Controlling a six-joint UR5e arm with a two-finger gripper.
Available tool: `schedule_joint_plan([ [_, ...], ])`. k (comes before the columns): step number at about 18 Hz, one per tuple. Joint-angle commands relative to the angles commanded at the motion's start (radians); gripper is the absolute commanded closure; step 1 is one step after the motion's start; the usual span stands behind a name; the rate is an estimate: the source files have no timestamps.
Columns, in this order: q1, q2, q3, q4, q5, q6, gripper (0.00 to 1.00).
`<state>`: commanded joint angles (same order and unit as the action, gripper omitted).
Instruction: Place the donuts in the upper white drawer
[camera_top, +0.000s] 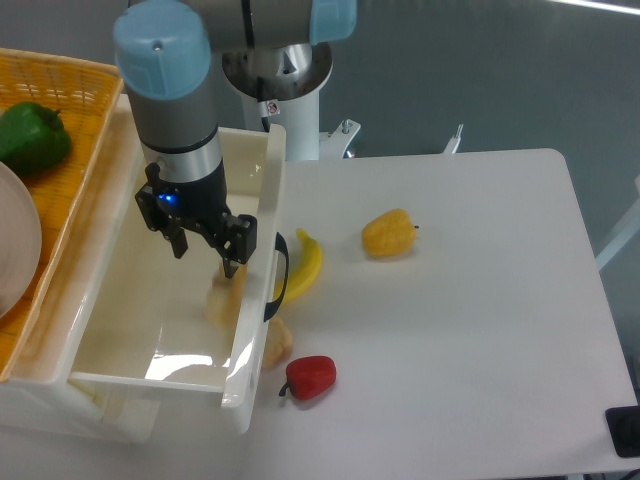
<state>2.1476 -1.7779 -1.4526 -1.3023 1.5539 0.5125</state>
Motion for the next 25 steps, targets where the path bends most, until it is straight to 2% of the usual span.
schedule_joint_plan([
  [5,-0.003,0.000,0.002,0.000,-0.002,-0.005,0.00],
  [7,0.001,-0.011,0.011,0.015,0.012,-0.002,0.00],
  [13,0.070,0.006,0.037,0.075,0.031,0.035,0.00],
  [19,0.182,0.011,0.063,0.078,0.011,0.050,0.00],
  [25,0.359,-0.001,0.054,0.078,-0.054,0.231,0.00],
])
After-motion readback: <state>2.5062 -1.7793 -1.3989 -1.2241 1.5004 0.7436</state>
